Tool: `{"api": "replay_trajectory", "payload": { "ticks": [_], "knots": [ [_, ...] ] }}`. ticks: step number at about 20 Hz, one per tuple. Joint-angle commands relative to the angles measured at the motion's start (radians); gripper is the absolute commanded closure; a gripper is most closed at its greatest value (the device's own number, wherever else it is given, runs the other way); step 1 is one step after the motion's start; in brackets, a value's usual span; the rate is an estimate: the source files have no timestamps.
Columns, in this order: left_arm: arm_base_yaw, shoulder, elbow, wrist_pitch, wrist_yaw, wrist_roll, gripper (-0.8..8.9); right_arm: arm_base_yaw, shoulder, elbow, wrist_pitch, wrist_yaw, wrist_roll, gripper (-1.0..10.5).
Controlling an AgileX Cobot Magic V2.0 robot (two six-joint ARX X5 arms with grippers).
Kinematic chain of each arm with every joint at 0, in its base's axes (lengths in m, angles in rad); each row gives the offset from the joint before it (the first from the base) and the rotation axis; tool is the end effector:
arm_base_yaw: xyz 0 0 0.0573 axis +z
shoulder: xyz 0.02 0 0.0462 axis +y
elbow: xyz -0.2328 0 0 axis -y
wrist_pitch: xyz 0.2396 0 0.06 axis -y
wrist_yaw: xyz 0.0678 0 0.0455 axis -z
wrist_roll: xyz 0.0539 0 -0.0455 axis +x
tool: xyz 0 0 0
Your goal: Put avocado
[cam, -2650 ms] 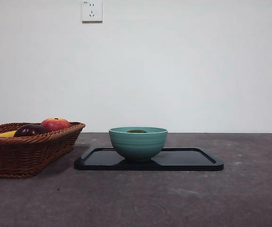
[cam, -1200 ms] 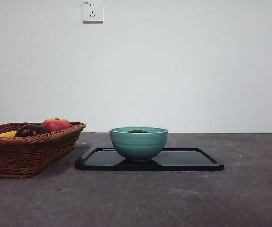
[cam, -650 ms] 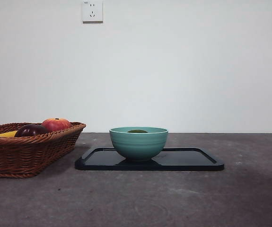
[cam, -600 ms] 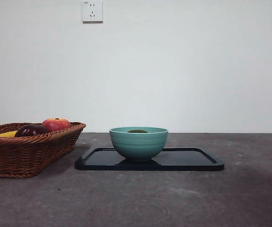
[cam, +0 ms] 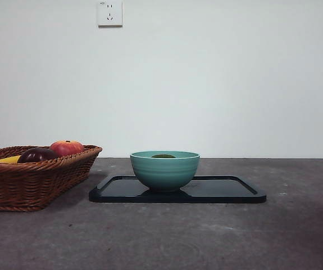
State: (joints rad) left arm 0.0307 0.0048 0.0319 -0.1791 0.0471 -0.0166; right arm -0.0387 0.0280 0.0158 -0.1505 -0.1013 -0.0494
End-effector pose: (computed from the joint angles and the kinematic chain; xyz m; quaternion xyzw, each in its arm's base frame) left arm 0.1453 0.0019 0.1527 -0.0112 0.0759 -0.0075 0.9970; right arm 0.1475 -0.0003 0.1474 -0.0189 0.0803 0.0332 0.9960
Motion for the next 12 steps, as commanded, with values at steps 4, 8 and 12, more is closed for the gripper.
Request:
{"api": "replay_trajectory", "payload": {
  "ticks": [4,8,12],
  "knots": [
    [0.002,-0.002,-0.021,-0.008,-0.005,-0.003,7.90,-0.024,-0.024,-0.005,-0.029,0.004,-0.021,9.3],
    [0.002,-0.002,-0.021,-0.008,-0.005,-0.003,7.90,-0.024,-0.024,-0.005,-0.029,0.006,-0.014,9.2],
    [0.002,-0.002,-0.021,-0.008,-0.005,-0.003,7.90,-0.023,-0.024,-0.005,-0.031,0.055,0.025,9.2]
  ]
}}
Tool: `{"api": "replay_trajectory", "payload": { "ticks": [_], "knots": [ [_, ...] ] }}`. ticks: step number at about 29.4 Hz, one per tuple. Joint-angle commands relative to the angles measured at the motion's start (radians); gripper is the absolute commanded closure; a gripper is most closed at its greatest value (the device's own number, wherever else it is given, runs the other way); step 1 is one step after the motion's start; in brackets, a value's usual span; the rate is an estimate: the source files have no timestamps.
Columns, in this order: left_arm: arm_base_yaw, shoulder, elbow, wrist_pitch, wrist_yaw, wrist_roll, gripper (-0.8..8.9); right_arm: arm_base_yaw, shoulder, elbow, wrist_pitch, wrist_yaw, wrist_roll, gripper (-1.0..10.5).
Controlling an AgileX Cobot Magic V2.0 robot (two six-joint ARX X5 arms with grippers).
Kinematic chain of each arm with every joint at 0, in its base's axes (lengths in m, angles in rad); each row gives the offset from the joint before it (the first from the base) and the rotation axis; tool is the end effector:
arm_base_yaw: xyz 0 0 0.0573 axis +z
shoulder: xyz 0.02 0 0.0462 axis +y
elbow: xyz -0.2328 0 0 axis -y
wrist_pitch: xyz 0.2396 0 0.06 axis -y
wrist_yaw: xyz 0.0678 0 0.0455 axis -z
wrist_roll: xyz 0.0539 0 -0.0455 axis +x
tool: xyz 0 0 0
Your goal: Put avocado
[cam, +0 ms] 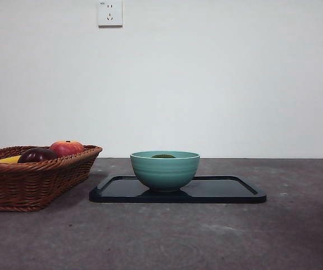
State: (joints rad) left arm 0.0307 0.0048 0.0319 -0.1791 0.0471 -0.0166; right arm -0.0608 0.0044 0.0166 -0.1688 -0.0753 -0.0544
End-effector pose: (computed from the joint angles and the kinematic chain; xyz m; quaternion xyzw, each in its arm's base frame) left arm 0.1453 0.0019 0.1527 -0.0112 0.0759 -0.0075 0.9970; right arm 0.1461 -0.0048 0.1485 -0.0218 0.0778 0.0093 0.9967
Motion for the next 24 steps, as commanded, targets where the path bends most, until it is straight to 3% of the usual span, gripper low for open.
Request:
{"api": "replay_trajectory", "payload": {
  "ticks": [1,24],
  "knots": [
    [0.002,-0.002,-0.021,-0.008,-0.005,-0.003,7.90,0.000,-0.001,-0.006,-0.013,0.039,0.046,9.3],
    [0.002,-0.002,-0.021,-0.008,-0.005,-0.003,7.90,0.019,-0.001,-0.005,0.013,0.050,0.073,9.2]
  ]
}}
